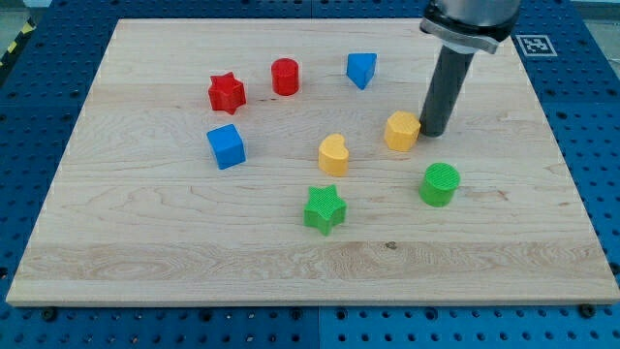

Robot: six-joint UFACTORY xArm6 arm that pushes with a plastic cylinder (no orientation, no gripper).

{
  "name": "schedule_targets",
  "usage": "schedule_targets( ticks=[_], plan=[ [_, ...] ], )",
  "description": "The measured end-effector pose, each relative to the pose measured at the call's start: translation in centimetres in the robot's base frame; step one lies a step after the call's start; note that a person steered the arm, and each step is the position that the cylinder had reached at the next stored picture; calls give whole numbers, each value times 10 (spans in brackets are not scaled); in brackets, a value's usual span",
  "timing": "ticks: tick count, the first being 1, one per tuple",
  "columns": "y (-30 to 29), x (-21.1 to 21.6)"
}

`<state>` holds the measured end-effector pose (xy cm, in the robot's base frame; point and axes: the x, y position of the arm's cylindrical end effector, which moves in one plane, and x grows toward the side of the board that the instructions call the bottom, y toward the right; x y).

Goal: Move the blue triangle to the red circle

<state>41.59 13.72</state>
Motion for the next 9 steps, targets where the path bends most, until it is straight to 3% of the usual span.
schedule_targets(
  ticks=[2,6,9],
  plan=[
    [-44,0],
    [-59,14],
    [-32,-107]
  ],
)
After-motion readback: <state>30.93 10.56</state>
